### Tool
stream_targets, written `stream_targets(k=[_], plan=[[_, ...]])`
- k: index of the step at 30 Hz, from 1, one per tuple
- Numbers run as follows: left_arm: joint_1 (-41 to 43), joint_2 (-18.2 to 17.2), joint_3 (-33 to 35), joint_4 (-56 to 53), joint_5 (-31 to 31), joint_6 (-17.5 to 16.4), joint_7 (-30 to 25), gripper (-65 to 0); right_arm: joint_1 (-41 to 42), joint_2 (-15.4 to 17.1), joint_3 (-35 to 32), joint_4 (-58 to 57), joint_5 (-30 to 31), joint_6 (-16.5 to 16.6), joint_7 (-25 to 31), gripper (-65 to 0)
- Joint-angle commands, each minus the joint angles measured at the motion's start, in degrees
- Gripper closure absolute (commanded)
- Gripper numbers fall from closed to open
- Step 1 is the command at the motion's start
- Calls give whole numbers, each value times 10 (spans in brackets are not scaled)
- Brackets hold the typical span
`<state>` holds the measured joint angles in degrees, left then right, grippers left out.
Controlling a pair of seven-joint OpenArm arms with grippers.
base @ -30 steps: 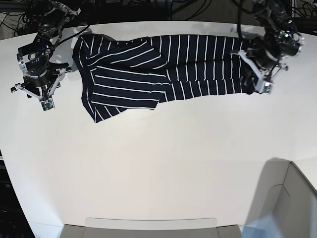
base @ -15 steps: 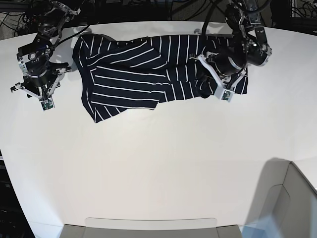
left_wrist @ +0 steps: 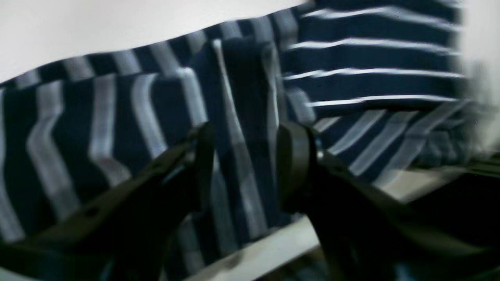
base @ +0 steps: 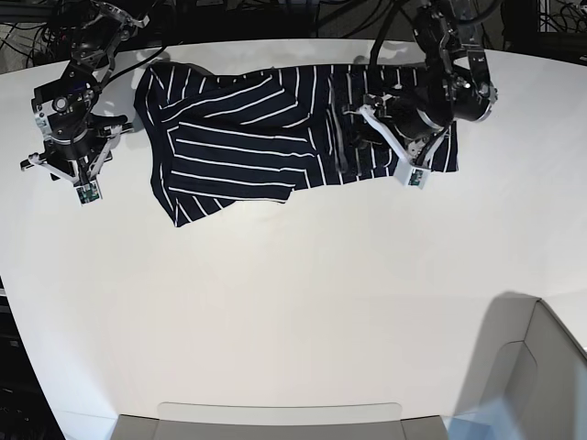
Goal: Fold the T-shirt properly
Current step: 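Grasp the strip end with the left gripper and fold it toward the right gripper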
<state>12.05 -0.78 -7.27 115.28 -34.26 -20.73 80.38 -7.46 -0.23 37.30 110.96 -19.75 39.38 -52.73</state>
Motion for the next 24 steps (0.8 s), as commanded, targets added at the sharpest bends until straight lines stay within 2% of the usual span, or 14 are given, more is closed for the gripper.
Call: stream_targets(k=[1,4,6,10,13,16,20,24], plan=[[-6,0,-2,12,-36,0,-4,-239,8,-1,0,8,1,6,7,-197],[-6,0,-48,10,-123,1,-4,-228,9,-11,1,10,12,6,7,-197],[-6,-1,-83,9,-161,1,-10,-215,9,-20,5,12,48,6,6,-197],[-1,-2,-136,9,-188,1,-9,-188,5,-36,37,12,147,6,4,-197],[1,-13,-148,9,-188,1,-9,-180,7,-54,60,12,184,6,-1,-197],[16,-20,-149,9,-188,1,-9,-180,12,-54,66,12,215,6,-59,-197],[21,-20,-150,9,-187,1,-10,-180,30,-37,92,-1,281,6,-186,-197],[21,-19,-148,8,-187,1,-10,-180,50,-17,105,-61,311,6,-235,-197]])
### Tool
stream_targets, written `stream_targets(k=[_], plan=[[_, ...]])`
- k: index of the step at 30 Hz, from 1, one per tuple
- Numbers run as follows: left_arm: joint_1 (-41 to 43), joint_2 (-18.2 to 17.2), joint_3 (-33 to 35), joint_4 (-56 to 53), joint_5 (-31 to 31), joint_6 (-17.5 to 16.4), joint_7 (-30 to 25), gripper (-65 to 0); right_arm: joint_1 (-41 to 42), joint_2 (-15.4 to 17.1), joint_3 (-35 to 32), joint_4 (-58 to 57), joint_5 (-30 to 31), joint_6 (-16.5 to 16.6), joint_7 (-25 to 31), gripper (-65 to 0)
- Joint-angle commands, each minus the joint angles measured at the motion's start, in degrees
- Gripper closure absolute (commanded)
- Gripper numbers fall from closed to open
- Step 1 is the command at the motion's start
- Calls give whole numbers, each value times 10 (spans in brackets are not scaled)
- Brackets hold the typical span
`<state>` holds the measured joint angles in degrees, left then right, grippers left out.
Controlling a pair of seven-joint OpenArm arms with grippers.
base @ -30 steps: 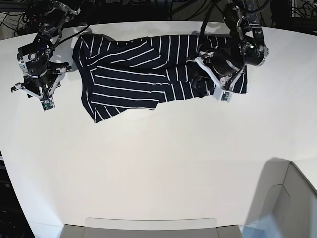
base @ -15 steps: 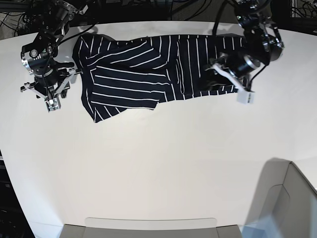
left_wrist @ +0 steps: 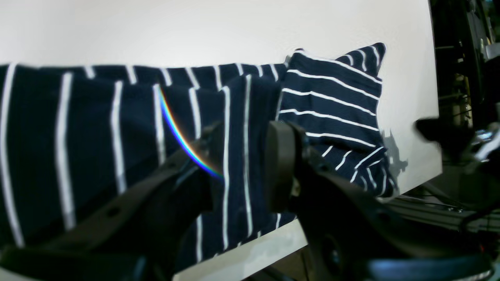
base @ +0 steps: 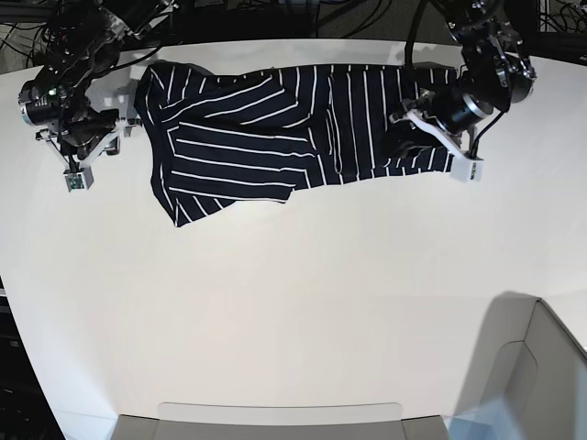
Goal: Fold the T-shirt properly
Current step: 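Grasp the strip end with the left gripper and fold it toward the right gripper, then grasp the sleeve end with the right gripper and fold it inward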
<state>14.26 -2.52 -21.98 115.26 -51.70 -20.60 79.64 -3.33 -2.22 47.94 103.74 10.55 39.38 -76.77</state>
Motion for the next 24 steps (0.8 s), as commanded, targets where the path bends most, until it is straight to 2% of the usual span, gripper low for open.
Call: stream_targets(k=[1,10,16,20,24], plan=[[-2,-2,0,8,-13,0,-2,-180,9,5,-3,-8,9,6,6,-197],[-2,-16,0,8,-12,0,-1,-180,9,35,-4,-150,51,6,2,-197],[-2,-18,0,8,-11,0,-1,-180,25,37,-10,-185,51,6,-2,-197],[-2,-18,0,1,-11,0,-1,-180,33,33,-64,-184,53,6,-27,-196],[-2,-18,0,0,-11,0,-1,-180,28,31,-132,-185,103,6,-29,-196]])
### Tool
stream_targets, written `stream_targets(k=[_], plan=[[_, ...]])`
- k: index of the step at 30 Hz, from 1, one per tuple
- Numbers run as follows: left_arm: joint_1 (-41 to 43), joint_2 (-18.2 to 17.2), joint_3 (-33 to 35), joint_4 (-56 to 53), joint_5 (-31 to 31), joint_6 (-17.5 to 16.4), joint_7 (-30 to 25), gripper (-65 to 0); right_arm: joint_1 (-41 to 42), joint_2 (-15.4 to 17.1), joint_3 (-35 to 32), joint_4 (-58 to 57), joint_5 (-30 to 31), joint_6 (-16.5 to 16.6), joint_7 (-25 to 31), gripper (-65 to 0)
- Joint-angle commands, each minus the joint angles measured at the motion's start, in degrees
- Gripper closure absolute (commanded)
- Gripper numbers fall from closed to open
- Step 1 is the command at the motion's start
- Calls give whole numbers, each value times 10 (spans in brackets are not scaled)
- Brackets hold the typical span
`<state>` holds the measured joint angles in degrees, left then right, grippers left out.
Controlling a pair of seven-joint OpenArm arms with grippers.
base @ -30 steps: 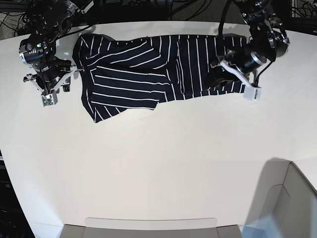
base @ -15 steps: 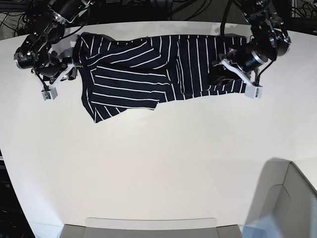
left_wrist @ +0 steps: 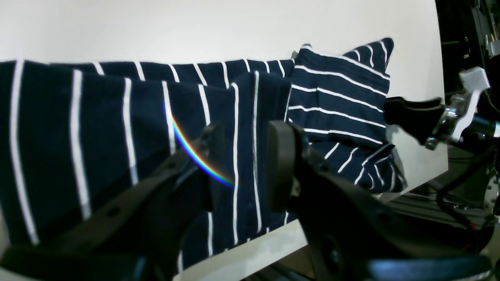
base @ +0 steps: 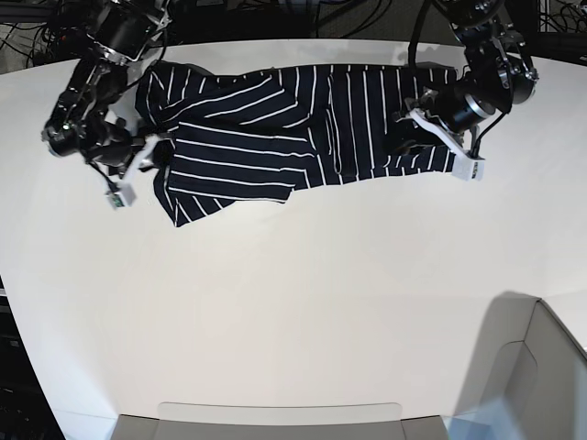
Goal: Fold the T-shirt properly
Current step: 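Grasp the sleeve end with the right gripper and fold it inward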
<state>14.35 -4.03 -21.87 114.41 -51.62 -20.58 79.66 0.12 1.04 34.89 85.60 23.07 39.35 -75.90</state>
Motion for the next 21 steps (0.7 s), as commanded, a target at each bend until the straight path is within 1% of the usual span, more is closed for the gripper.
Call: stream_targets(k=[1,3,5,8,11,12,13,14,15,16,19,21], plan=[[-2,-3,-1,9,-12,0,-1,-180,-11,-1,-17,-4,-10,6,-38,-196],[-2,-3,-1,9,-12,0,-1,-180,-23,-1,-43,-5,6,6,-38,-196],[-2,-3,-1,9,-12,0,-1,-180,-32,-4,-63,-6,9,6,-38,-196],[6,-3,-1,9,-12,0,-1,-180,-39,-12,-78,-15,7,6,-36,-195],[7,-3,-1,9,-12,0,-1,-180,-35,-12,-79,-43,7,6,-35,-188],[7,-3,-1,9,-12,0,-1,-180,-33,-11,-82,-49,7,6,-35,-174],[7,-3,-1,9,-12,0,-1,-180,-29,-9,-87,-52,7,6,-34,-147],[7,-3,-1,9,-12,0,-1,-180,-24,-9,-93,-54,7,6,-34,-107],[7,-3,-1,9,-12,0,-1,-180,-22,-8,-97,-54,4,6,-34,-47],[7,-3,-1,9,-12,0,-1,-180,-19,-9,-102,-54,-6,6,-34,0],[7,-3,-1,9,-12,0,-1,-180,0,-13,-130,-58,-39,6,-34,0],[7,-3,-1,9,-12,0,-1,-180,7,-13,-142,-59,-46,6,-34,0]])
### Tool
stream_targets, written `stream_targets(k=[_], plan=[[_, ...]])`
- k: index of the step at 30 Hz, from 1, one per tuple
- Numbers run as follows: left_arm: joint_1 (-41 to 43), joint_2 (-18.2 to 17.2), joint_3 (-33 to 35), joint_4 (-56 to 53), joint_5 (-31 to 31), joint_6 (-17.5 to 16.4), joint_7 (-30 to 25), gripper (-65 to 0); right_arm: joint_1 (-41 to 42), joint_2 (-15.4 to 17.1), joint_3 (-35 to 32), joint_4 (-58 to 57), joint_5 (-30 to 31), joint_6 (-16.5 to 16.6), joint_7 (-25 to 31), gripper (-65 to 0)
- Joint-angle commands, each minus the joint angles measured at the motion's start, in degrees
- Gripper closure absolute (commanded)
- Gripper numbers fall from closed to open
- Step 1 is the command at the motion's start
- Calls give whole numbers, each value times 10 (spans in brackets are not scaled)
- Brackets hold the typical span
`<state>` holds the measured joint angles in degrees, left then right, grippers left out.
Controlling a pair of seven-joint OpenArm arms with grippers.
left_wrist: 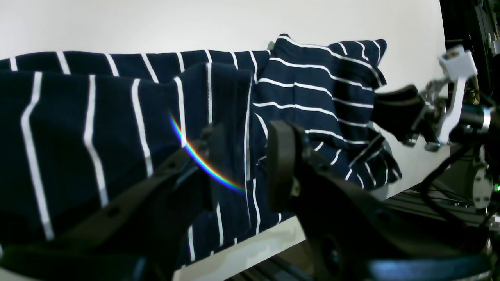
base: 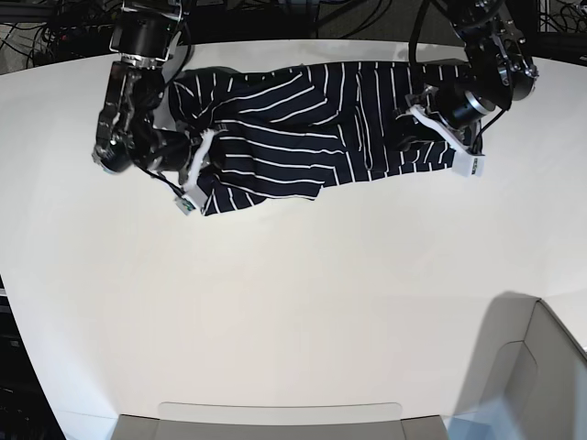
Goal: Fold the T-shirt properly
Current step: 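Grasp the sleeve end with the right gripper and fold it inward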
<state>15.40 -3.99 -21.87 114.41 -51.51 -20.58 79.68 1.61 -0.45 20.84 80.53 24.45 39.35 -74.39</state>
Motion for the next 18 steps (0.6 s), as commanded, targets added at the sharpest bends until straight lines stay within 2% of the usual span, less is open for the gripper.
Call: stream_targets(k=[1,5,8,13,16,18], plan=[[-3,-4,-1,9,-13,0,-2,-180,-7,1,-1,-8,-61,6,-50,0],[-2,-4,-2,9,-13,0,-2,-180,17,7,25,-11,-62,6,-50,0],[-2,-4,-5,9,-13,0,-2,-180,44,19,89,-13,-63,6,-50,0],[6,-4,-3,10,-14,0,-2,-180,97,73,154,-39,-63,6,-50,0],[11,-4,-5,10,-15,0,-2,-180,131,123,196,-100,-59,6,-50,0],[14,-4,-6,10,-15,0,-4,-180,143,143,209,-130,-59,6,-50,0]])
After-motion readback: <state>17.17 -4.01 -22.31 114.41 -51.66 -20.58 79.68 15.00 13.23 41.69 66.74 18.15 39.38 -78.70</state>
